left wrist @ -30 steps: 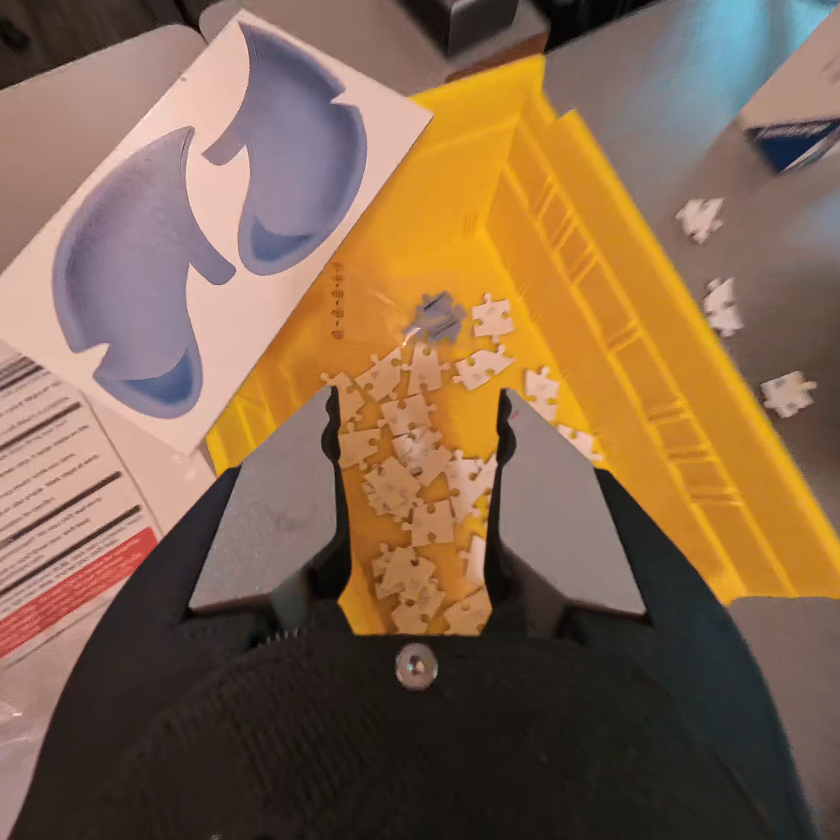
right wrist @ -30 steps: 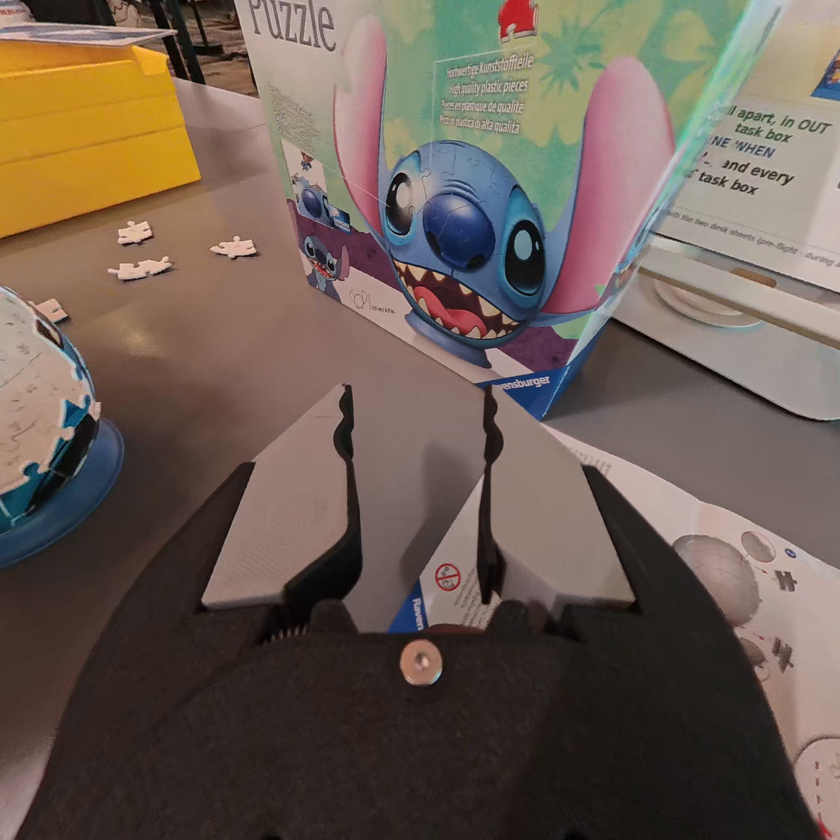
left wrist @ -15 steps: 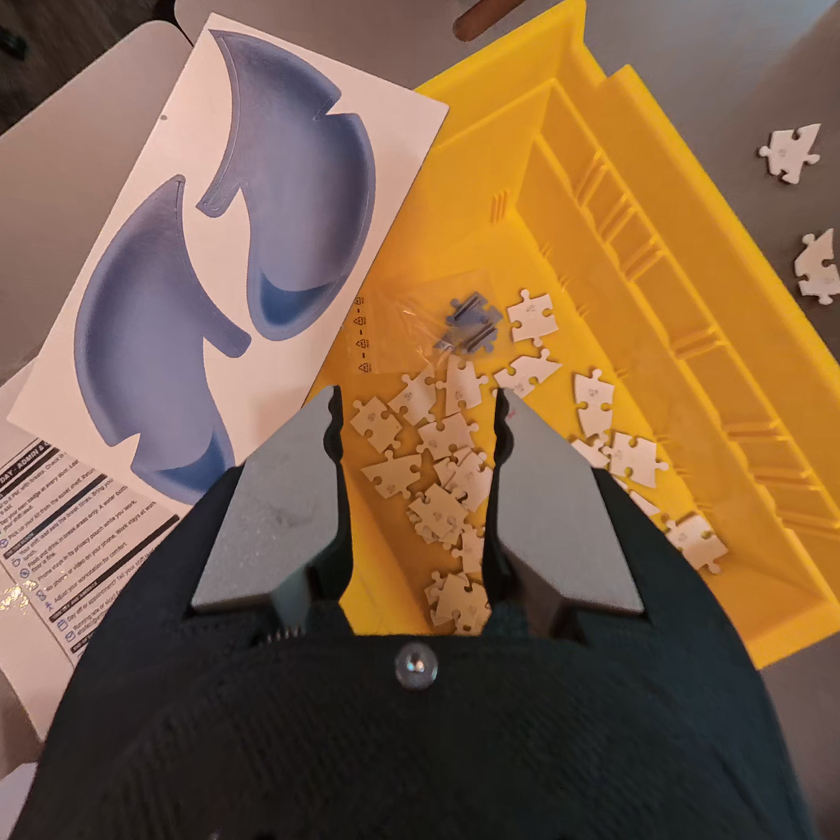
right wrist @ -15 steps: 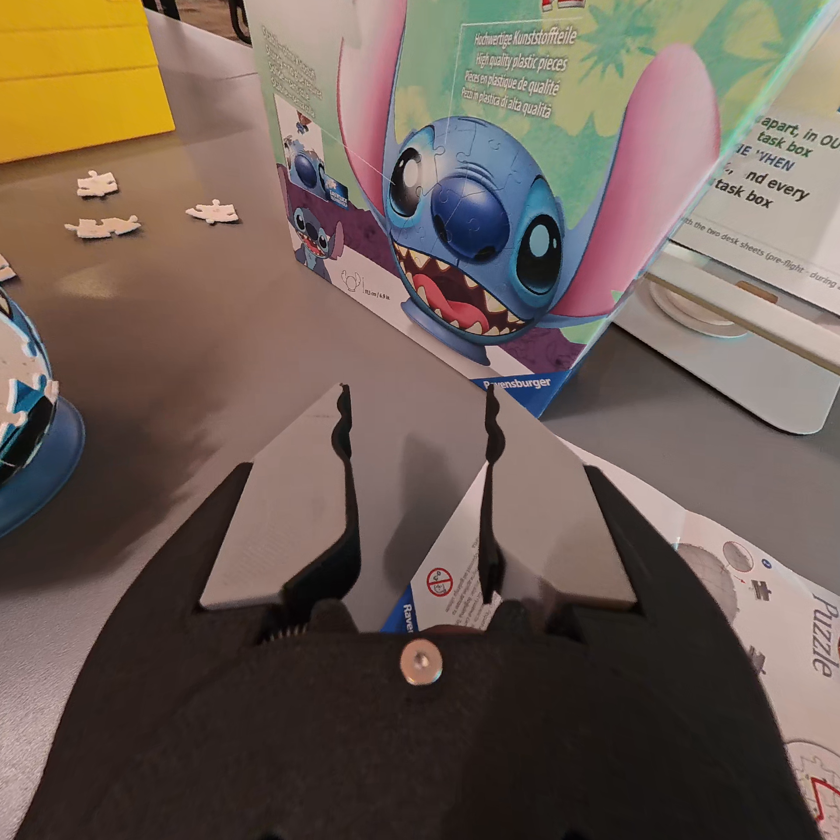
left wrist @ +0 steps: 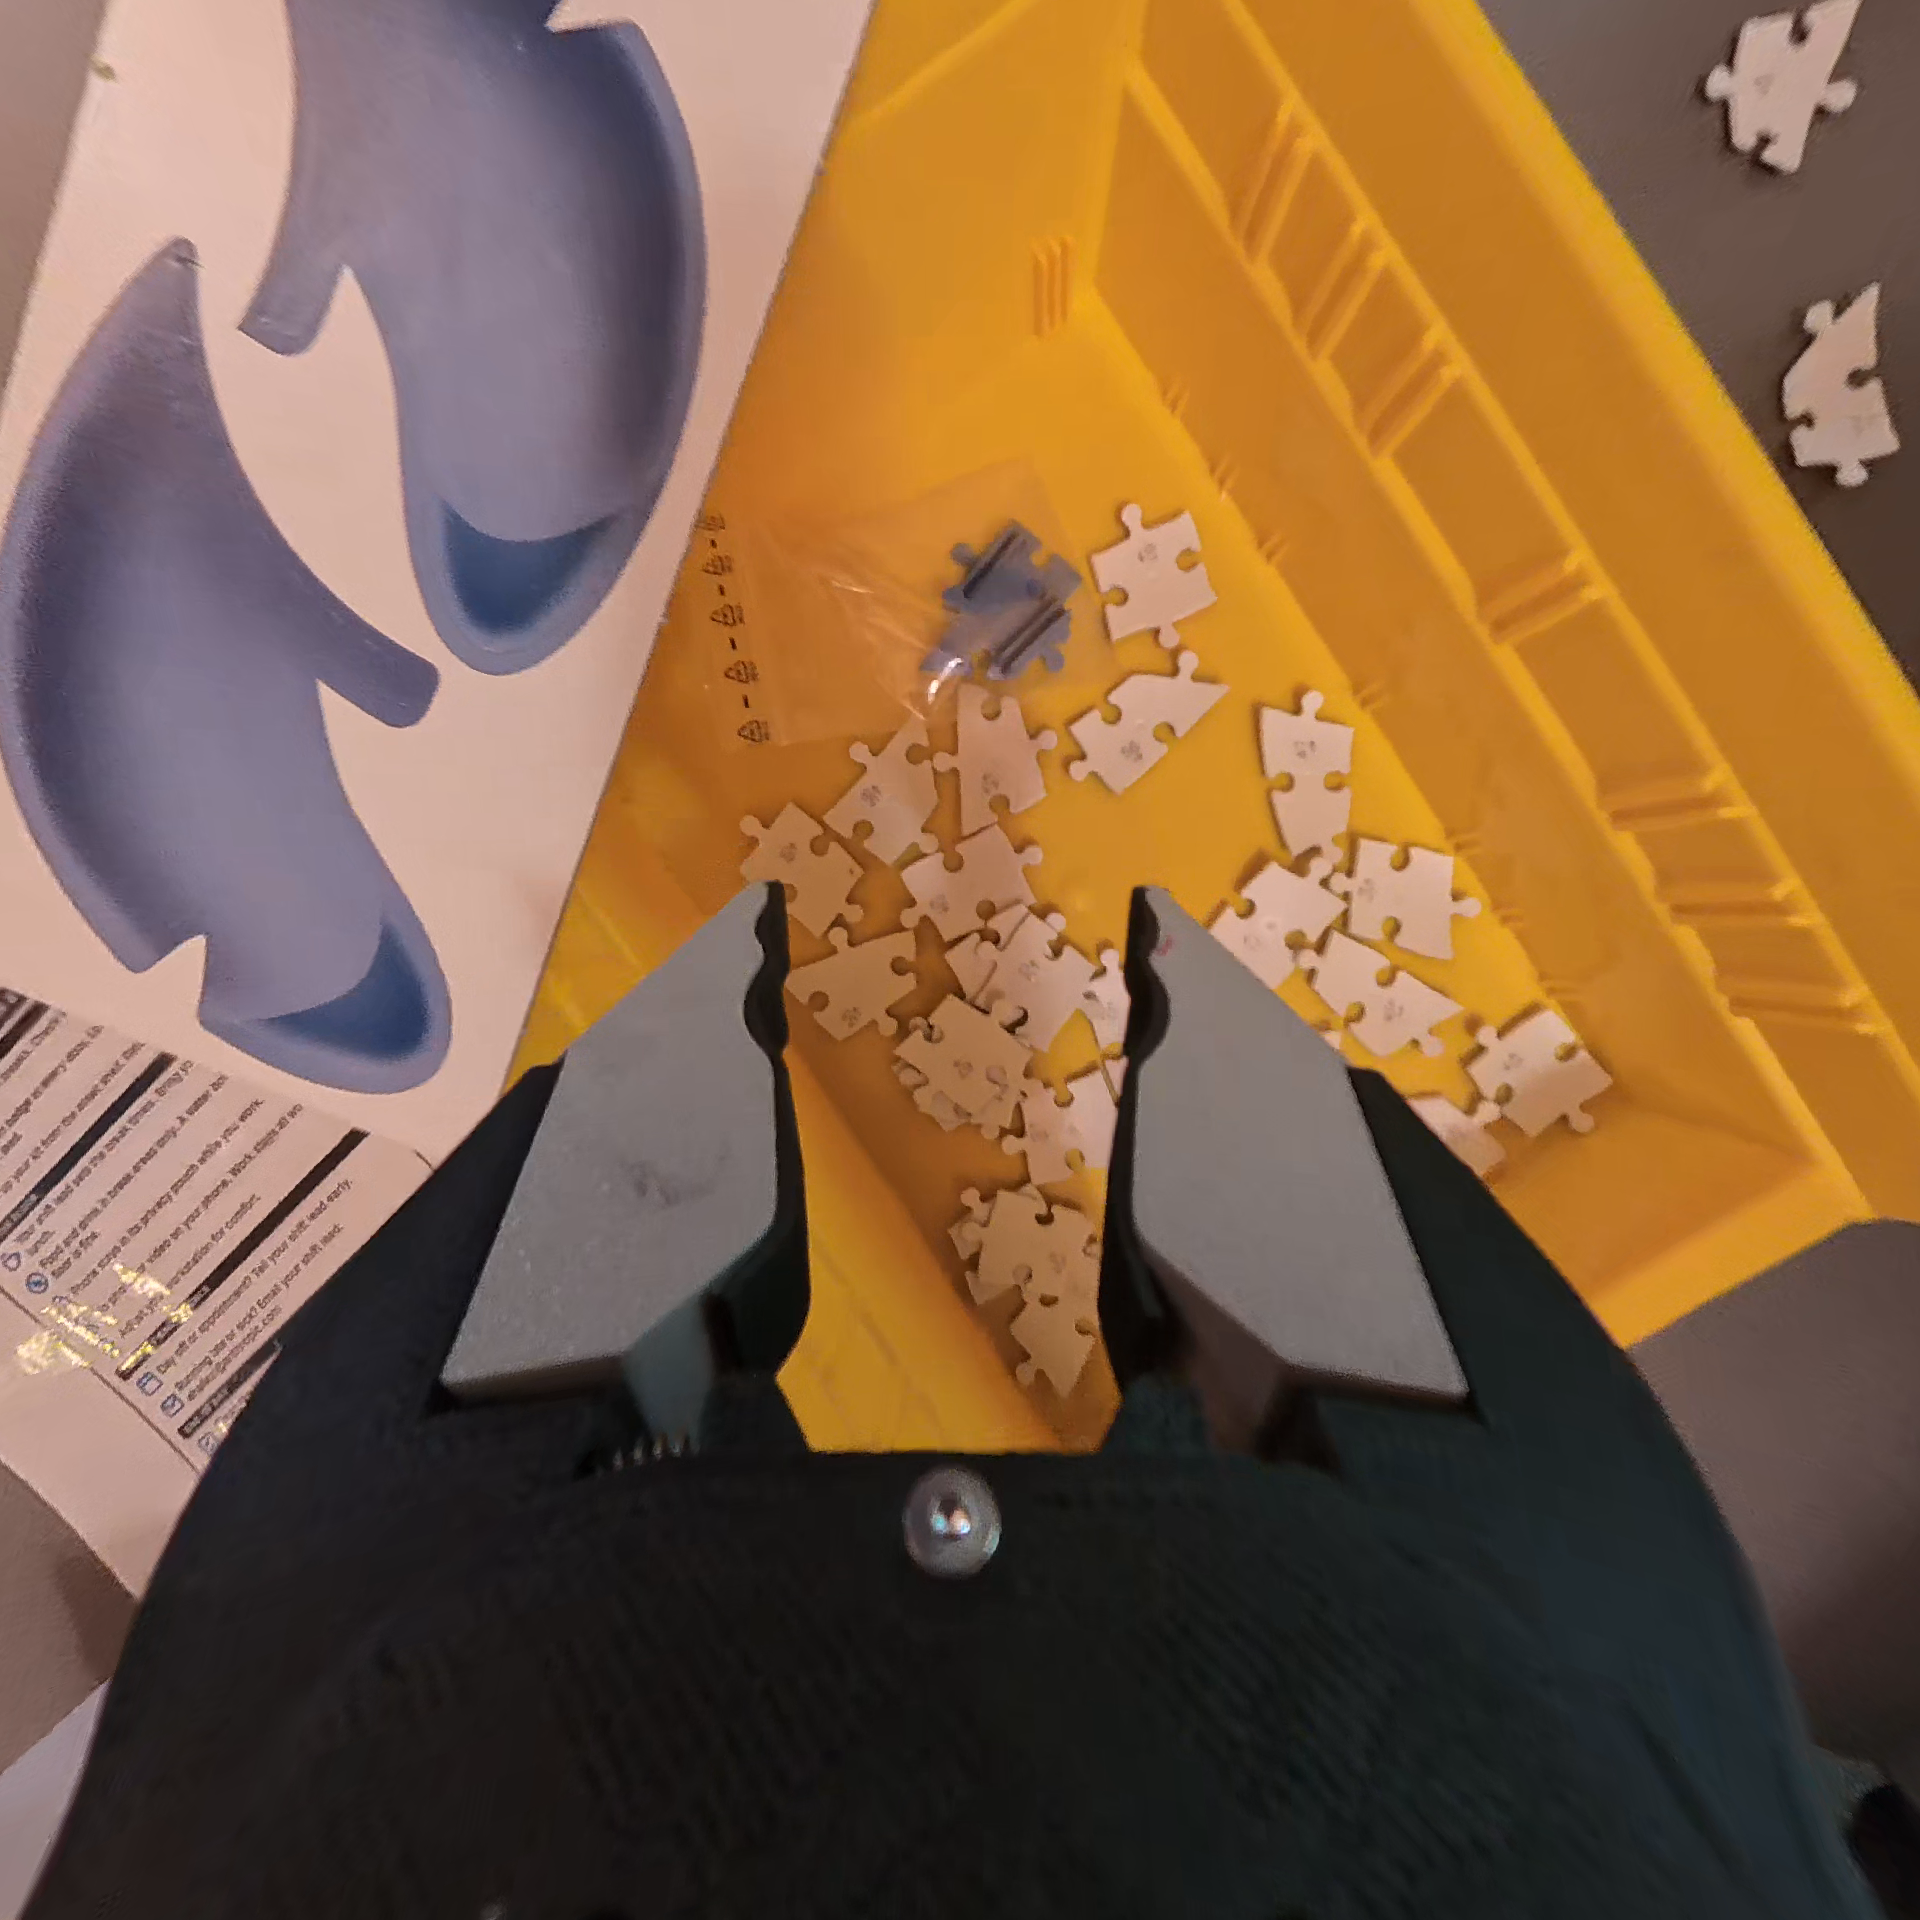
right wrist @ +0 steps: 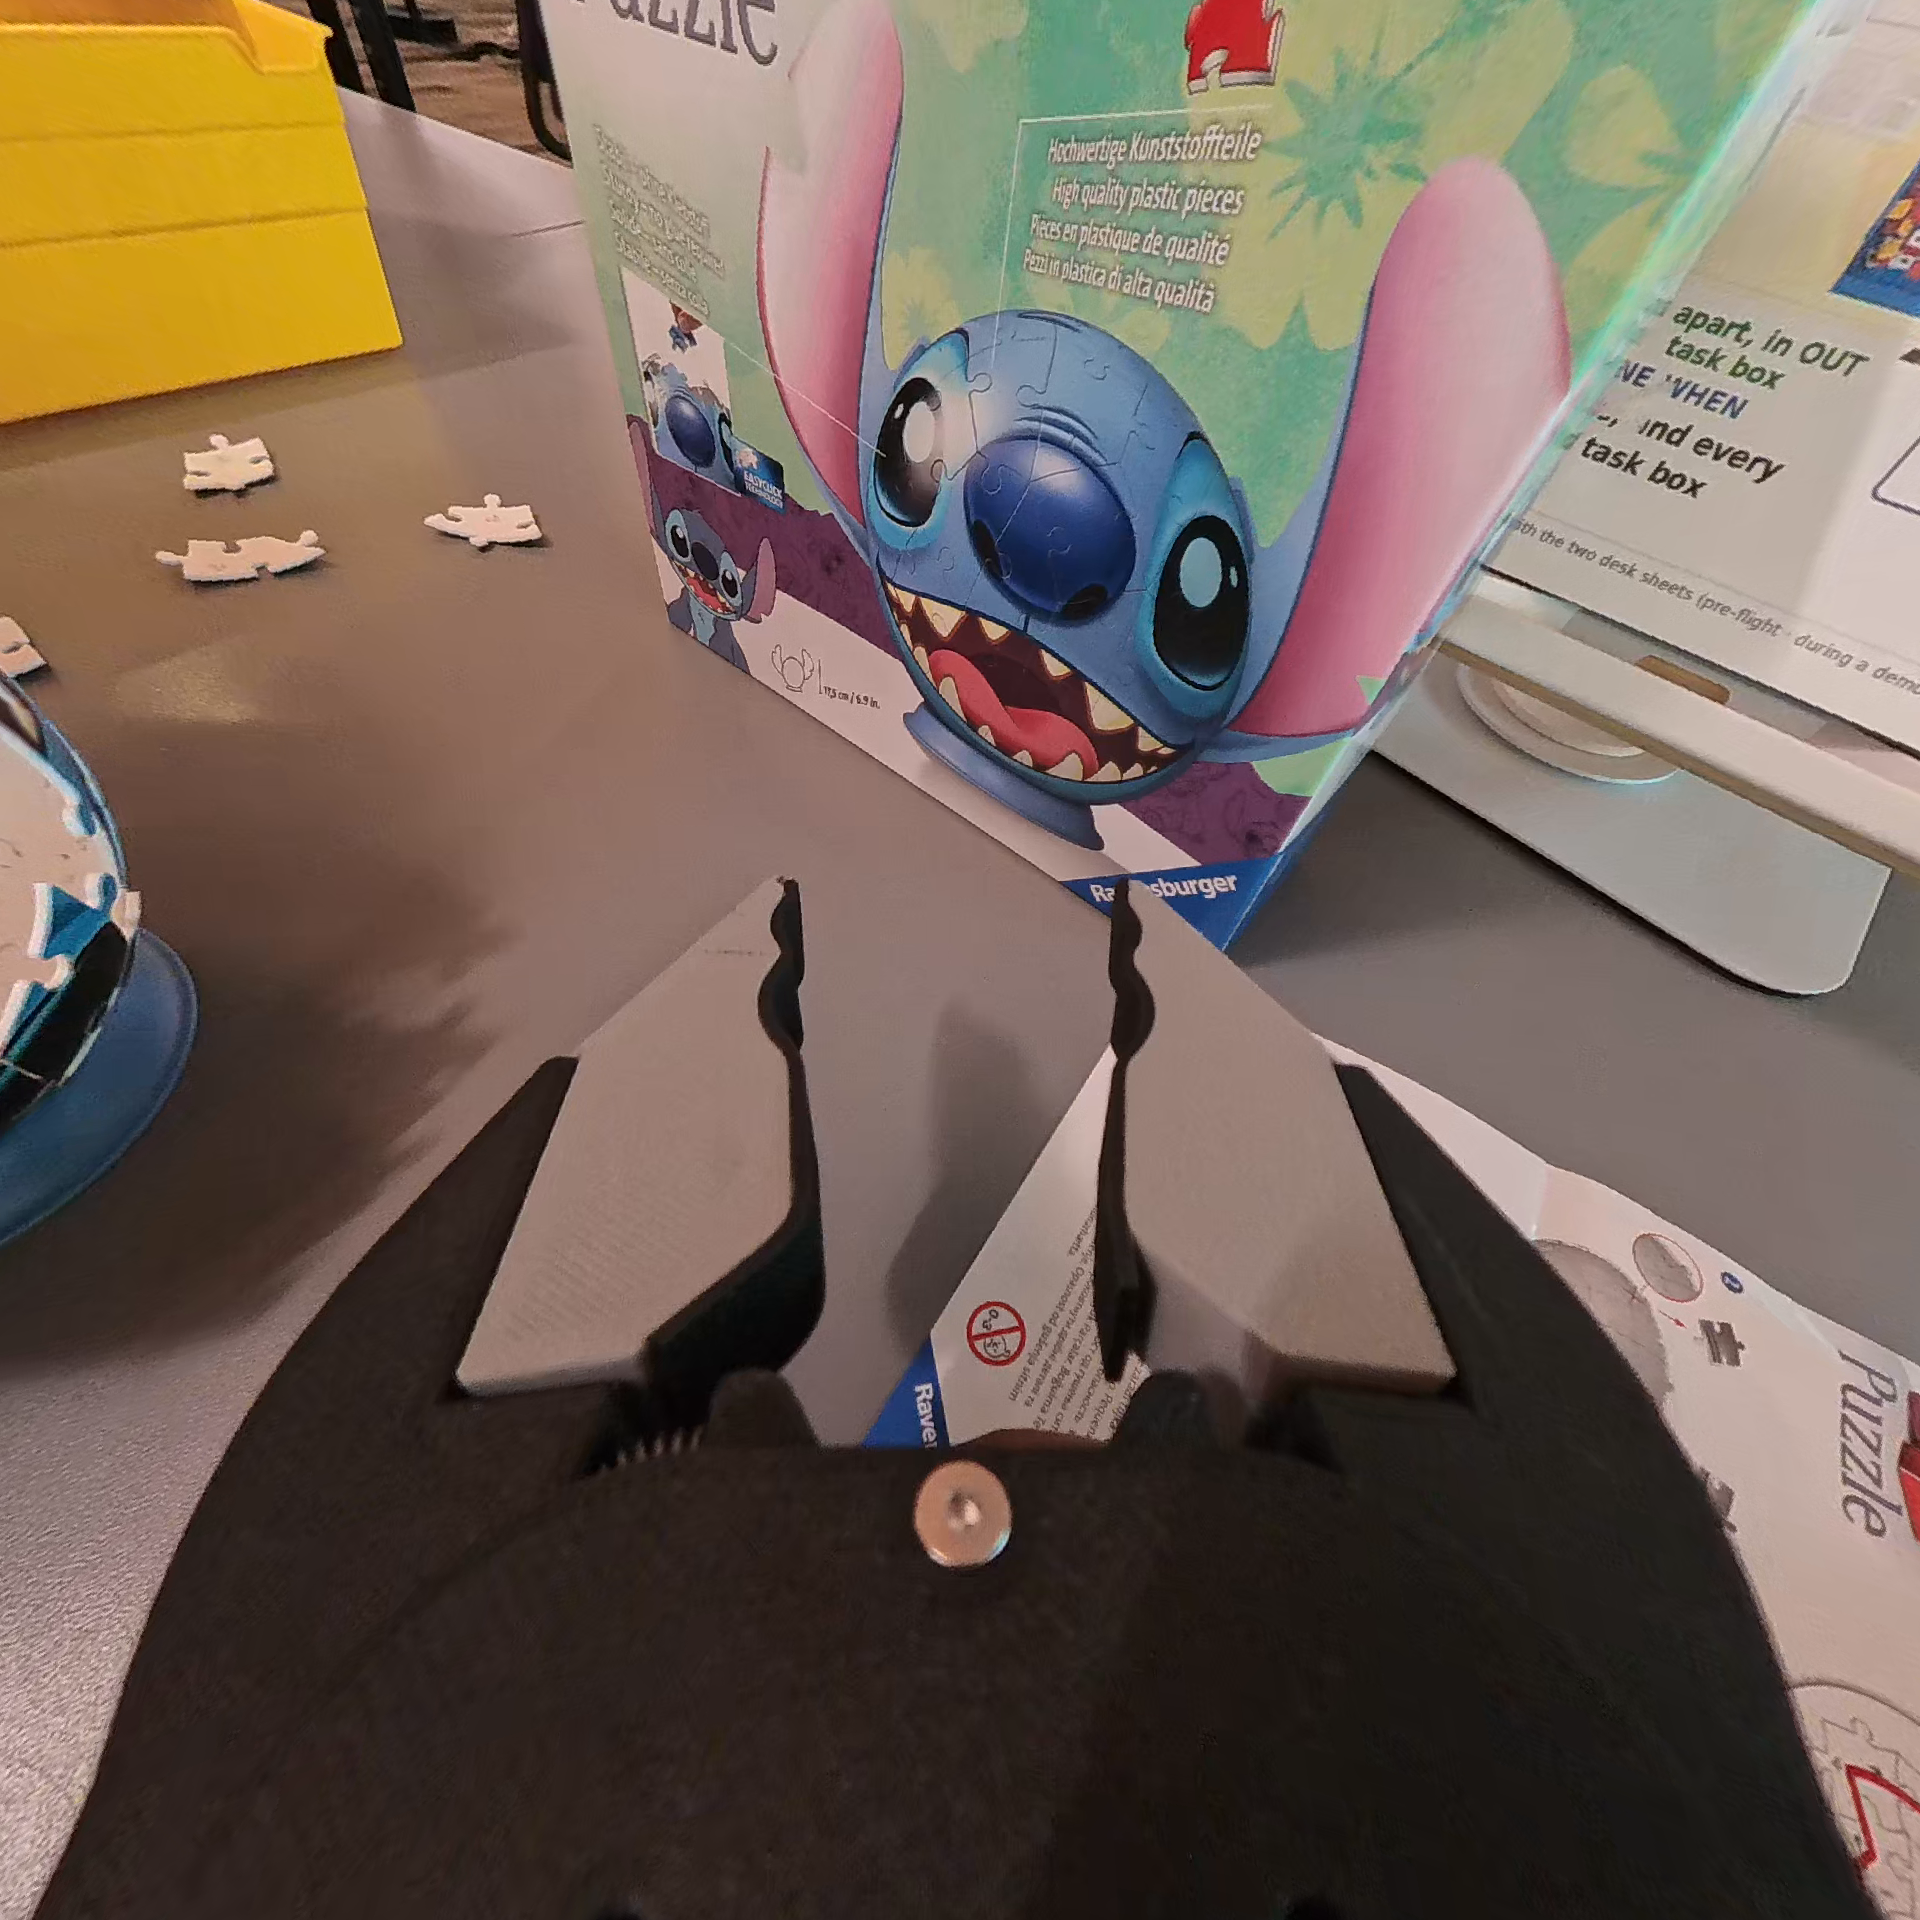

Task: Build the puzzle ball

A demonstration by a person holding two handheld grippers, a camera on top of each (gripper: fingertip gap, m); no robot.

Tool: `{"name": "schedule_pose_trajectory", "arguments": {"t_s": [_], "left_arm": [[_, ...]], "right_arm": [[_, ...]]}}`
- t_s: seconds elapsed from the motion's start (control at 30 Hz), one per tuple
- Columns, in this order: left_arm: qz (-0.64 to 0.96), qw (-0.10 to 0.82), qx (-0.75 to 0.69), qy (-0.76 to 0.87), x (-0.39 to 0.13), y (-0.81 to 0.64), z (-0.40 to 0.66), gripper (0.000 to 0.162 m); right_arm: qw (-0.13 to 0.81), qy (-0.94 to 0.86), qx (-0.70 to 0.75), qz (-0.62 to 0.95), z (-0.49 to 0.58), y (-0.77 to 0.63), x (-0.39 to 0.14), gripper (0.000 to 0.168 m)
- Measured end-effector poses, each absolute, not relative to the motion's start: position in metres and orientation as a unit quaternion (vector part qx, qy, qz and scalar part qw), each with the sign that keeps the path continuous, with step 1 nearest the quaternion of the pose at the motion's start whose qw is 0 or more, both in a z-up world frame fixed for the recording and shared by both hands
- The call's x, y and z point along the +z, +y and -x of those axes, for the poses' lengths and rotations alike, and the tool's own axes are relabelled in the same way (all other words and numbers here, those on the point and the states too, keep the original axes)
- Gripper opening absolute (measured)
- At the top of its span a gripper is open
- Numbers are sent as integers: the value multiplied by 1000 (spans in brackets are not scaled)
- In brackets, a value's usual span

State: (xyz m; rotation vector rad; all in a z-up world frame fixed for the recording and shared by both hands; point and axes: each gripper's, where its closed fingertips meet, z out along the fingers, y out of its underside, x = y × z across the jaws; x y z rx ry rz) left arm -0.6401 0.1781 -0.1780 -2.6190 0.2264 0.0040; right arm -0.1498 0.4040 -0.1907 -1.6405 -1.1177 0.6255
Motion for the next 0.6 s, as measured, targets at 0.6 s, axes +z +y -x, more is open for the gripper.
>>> {"name": "schedule_pose_trajectory", "arguments": {"t_s": [0.6], "left_arm": [[972, 132, -62, 185, -217, 148, 597, 58]], "right_arm": [[510, -463, 252, 680, 149, 404, -191, 56]]}}
